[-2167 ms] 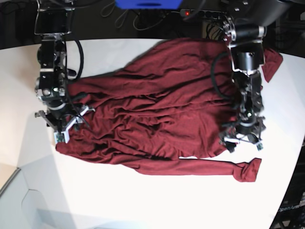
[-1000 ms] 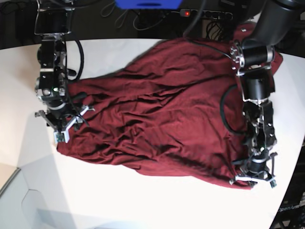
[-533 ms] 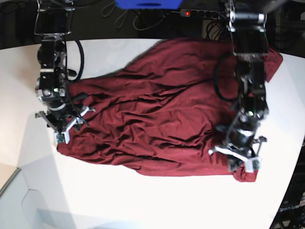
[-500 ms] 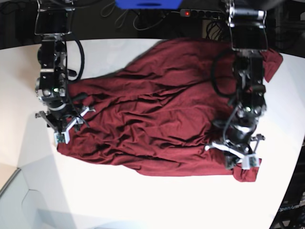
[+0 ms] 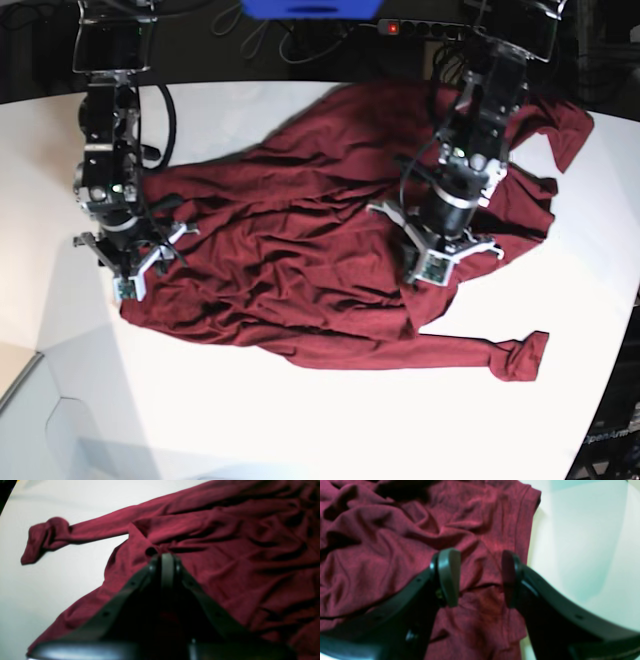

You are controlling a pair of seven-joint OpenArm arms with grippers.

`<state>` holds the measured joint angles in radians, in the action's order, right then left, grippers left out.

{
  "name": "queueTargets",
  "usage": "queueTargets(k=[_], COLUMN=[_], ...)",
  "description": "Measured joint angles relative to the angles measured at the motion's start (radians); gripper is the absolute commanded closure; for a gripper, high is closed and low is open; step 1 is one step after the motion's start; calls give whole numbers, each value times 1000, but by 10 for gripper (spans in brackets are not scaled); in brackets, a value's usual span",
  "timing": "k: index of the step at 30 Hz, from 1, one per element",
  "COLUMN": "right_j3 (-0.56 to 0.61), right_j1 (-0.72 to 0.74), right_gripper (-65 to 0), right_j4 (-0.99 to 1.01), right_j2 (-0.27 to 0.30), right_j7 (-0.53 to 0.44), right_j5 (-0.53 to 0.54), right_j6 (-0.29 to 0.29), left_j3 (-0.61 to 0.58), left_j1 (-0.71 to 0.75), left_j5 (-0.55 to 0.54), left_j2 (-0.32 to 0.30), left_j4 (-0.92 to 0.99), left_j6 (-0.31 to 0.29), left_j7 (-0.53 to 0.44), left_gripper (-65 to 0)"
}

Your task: Layout the t-shirt on the table in an organized manner, then fold the t-shirt properly

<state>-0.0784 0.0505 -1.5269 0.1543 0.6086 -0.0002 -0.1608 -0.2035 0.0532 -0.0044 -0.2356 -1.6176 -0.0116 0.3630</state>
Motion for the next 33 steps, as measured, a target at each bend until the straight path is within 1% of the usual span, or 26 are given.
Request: queueTargets(k=[5, 7, 11, 12, 14, 18, 20, 23, 25, 28, 31, 33], right_j3=[1, 1, 1, 1, 1, 1, 1, 1, 1, 1, 1, 1], right_j1=[-1, -1, -1, -2, -1, -1, -1, -1, -1, -1, 0, 0], right_gripper=[-274, -274, -274, -274, -274, -274, -274, -274, -274, -274, -274, -274], right_j4=[0, 0, 0, 0, 0, 0, 0, 0, 0, 0, 0, 0], right_j2=[0, 0, 0, 0, 0, 0, 0, 0, 0, 0, 0, 0], right_j7=[-1, 1, 1, 1, 0, 0, -1, 0, 0, 0, 0, 0], right_j5=[0, 0, 0, 0, 0, 0, 0, 0, 0, 0, 0, 0], right_j6=[0, 0, 0, 0, 0, 0, 0, 0, 0, 0, 0, 0], left_j3=[-28, -40, -36, -36, -36, -19, 8, 70, 116, 192, 218, 221], left_j1=[30, 42, 82, 87, 86, 100, 107, 106, 111, 113, 129, 150], left_j5=[95, 109, 124, 124, 124, 119, 113, 120, 115, 116, 116, 116], left_j2=[-3, -2, 0, 0, 0, 1, 11, 64, 100, 162, 192, 194], left_j4=[-42, -43, -47, -47, -50, -104, -96, -34, -12, 12, 21, 21], left_j6=[1, 0, 0, 0, 2, 8, 5, 14, 5, 8, 8, 5], left_j7=[6, 4, 9, 11, 11, 0, 1, 6, 11, 5, 4, 6], left_gripper=[-10, -65, -226, -253, -281, -281, -281, -280, -280, -280, -280, -280])
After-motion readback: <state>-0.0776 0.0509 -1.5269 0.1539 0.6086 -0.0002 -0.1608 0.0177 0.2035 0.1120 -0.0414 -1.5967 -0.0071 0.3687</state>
